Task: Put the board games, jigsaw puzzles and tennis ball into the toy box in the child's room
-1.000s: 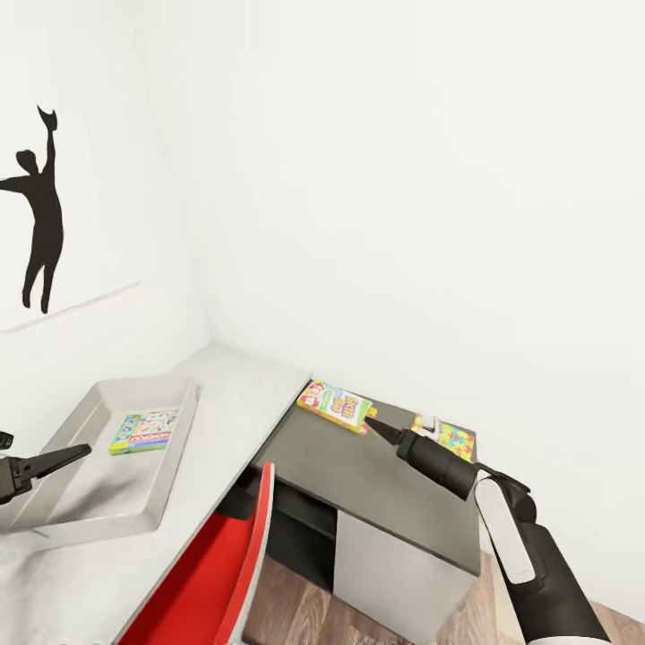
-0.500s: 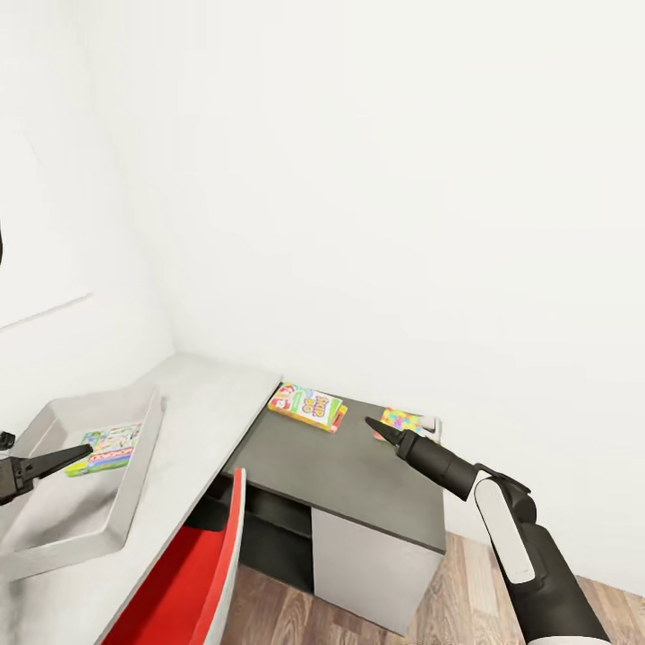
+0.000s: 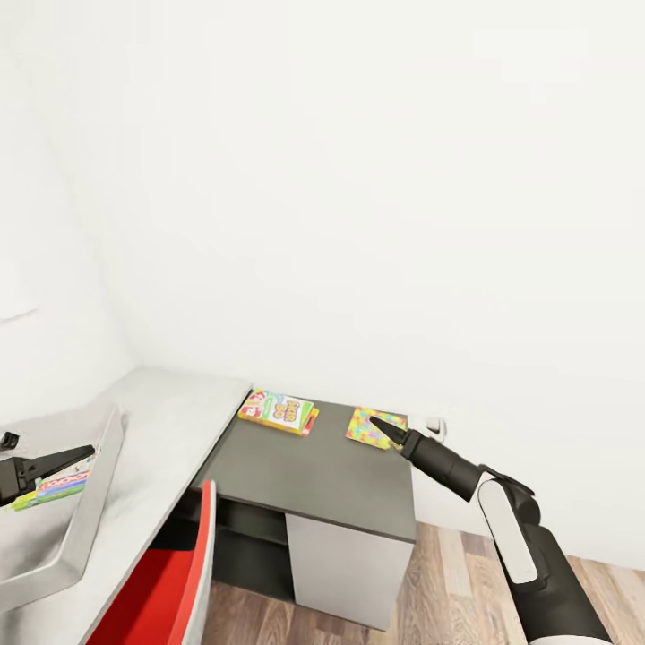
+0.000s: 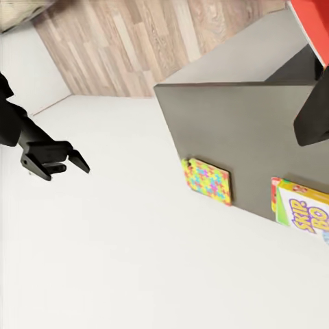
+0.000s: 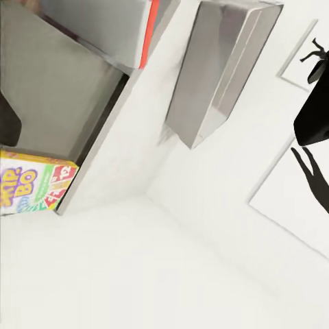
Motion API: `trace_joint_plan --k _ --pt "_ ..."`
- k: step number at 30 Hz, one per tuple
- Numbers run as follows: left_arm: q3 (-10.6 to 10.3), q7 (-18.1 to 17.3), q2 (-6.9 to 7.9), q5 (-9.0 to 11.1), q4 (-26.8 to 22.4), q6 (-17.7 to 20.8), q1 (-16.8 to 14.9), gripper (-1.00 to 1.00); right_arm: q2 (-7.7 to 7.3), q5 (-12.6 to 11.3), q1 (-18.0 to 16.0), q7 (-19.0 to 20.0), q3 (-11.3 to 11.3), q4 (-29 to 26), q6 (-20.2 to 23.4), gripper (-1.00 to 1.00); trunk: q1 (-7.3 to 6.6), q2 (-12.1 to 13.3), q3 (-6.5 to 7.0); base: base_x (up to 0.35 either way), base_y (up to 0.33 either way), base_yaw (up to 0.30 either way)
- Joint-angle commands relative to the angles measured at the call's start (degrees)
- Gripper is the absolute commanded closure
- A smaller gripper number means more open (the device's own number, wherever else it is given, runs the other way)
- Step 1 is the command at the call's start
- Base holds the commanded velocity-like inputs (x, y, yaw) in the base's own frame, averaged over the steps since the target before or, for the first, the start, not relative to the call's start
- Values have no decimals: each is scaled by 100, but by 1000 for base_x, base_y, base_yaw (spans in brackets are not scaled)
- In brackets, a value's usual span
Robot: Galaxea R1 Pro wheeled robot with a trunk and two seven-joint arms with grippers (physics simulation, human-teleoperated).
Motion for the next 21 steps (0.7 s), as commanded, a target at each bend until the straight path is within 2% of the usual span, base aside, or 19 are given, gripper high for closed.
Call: trace_joint_plan --k 1,12,21 --pt "3 -27 2 -8 -2 61 -3 -100 2 -21 -8 6 -16 7 27 -100 4 -13 -7 -41 0 -241" --pt "-7 -27 -8 -8 -2 63 -10 -100 2 -41 -10 8 -60 114 -35 -100 4 -13 55 -150 13 -241" --pt "-263 -27 -10 -15 -7 61 -11 -100 1 -51 -9 7 -62 121 -42 -100 4 -13 105 -127 1 -241"
